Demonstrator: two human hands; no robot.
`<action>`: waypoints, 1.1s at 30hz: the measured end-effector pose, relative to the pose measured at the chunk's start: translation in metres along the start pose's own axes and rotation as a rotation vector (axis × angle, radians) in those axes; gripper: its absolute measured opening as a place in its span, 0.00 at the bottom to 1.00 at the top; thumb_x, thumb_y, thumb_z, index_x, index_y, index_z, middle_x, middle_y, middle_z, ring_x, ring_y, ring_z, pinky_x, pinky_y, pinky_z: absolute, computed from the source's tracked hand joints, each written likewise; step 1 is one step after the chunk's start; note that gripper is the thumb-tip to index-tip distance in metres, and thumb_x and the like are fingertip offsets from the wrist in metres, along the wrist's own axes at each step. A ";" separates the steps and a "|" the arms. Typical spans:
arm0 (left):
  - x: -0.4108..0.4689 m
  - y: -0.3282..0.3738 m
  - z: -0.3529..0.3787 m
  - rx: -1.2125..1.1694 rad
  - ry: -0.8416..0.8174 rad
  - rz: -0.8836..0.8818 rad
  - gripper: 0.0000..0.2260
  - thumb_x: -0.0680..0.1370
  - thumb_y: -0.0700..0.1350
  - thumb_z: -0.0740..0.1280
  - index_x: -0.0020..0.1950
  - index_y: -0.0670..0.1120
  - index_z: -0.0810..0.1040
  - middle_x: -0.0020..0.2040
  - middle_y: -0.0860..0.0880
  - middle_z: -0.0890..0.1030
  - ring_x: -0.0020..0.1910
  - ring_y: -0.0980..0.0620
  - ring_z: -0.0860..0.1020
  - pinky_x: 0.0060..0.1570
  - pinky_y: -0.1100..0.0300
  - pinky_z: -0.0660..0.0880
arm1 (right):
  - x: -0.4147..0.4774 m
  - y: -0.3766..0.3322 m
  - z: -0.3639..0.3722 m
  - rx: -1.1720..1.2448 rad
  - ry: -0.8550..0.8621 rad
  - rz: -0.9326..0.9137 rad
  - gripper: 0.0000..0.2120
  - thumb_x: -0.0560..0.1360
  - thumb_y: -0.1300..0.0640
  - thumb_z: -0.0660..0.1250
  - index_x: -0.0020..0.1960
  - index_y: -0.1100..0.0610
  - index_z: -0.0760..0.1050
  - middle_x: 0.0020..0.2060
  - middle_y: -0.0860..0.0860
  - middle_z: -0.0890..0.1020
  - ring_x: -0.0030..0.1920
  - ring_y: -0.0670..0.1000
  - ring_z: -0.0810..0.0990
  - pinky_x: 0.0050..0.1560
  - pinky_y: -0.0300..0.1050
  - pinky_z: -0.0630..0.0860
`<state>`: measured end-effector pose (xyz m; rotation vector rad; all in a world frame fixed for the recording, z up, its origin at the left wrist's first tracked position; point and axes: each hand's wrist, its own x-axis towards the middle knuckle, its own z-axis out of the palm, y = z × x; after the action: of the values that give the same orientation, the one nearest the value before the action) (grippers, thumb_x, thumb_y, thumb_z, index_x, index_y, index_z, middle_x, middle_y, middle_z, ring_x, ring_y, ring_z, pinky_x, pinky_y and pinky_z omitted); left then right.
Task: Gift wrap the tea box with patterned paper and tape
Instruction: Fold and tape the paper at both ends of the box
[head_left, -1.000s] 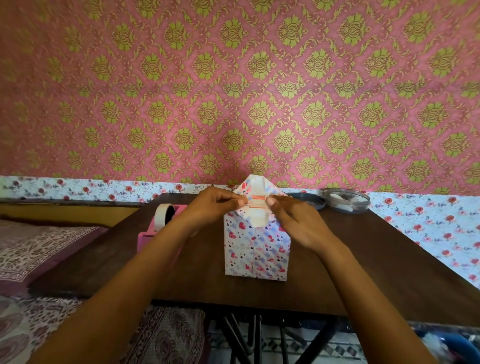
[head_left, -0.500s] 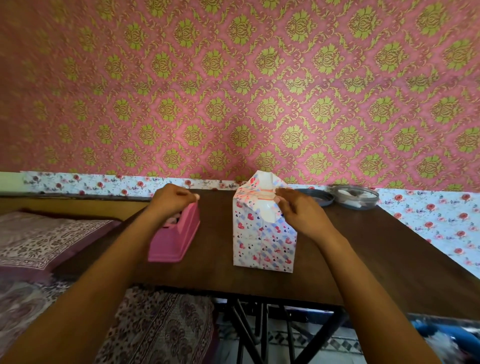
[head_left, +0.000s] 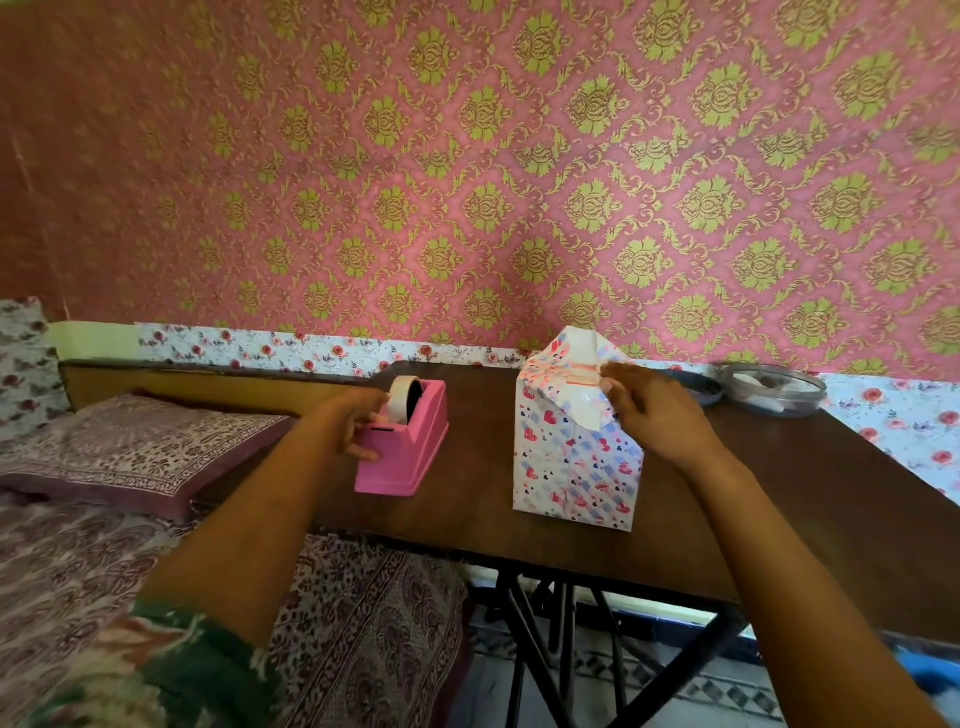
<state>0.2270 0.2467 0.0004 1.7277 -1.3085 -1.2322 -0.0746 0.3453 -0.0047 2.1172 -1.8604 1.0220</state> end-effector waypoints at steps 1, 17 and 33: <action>0.001 0.001 0.000 -0.012 0.004 -0.006 0.11 0.79 0.46 0.62 0.55 0.41 0.69 0.43 0.44 0.71 0.60 0.42 0.73 0.24 0.54 0.78 | 0.000 0.000 0.000 -0.004 0.005 -0.005 0.32 0.73 0.42 0.47 0.67 0.59 0.71 0.66 0.56 0.74 0.64 0.57 0.73 0.59 0.46 0.70; 0.003 -0.031 0.001 -0.521 0.037 0.144 0.14 0.77 0.41 0.65 0.62 0.40 0.73 0.60 0.44 0.74 0.59 0.44 0.72 0.52 0.43 0.76 | 0.000 0.003 0.004 0.004 0.030 0.001 0.32 0.73 0.41 0.47 0.67 0.59 0.70 0.67 0.56 0.73 0.66 0.57 0.71 0.62 0.48 0.69; 0.013 -0.082 0.010 -0.324 0.207 0.278 0.08 0.74 0.40 0.70 0.35 0.42 0.76 0.33 0.47 0.78 0.30 0.54 0.71 0.26 0.67 0.71 | 0.002 0.006 0.008 0.079 0.055 0.060 0.33 0.72 0.40 0.49 0.71 0.57 0.66 0.66 0.57 0.73 0.63 0.59 0.74 0.59 0.49 0.71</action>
<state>0.2474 0.2597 -0.0795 1.3534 -1.1126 -1.0114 -0.0769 0.3385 -0.0112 2.0647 -1.8993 1.1728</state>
